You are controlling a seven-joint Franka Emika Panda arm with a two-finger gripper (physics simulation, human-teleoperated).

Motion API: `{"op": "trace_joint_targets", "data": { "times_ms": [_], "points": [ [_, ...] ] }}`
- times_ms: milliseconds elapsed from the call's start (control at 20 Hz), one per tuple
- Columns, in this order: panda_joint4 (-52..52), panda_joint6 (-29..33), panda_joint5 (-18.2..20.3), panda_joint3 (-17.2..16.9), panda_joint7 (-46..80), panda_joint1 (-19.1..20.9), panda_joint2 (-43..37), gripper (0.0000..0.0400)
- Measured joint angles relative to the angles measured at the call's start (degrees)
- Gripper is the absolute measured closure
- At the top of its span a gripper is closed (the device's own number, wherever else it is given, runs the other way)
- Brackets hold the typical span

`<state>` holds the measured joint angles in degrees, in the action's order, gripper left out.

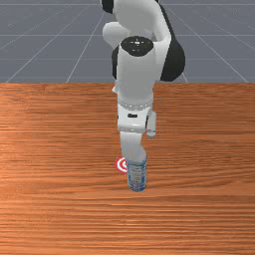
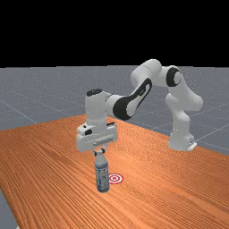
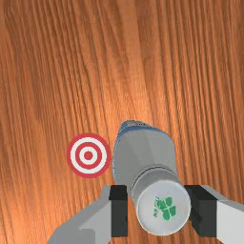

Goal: Pick up the bottle and put it on the marker

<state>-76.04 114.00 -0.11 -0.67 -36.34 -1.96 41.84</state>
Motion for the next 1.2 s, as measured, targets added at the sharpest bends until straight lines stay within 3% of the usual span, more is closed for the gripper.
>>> {"op": "trace_joint_targets", "data": {
  "times_ms": [250,300,400,550,1200],
  "points": [
    [-1.80,0.64,-1.03,0.45,-6.53,1.86,-1.09,0.0228],
    [-4.61,1.71,1.36,2.04,-9.75,3.39,-2.70,0.0228],
    [-11.02,4.14,2.41,2.45,-10.64,3.95,-6.51,0.0228],
    [-17.40,6.65,-0.05,0.92,-7.25,2.54,-10.36,0.0228],
    [-26.70,9.42,0.60,0.39,-3.93,2.38,-16.19,0.0228]
  ]
}}
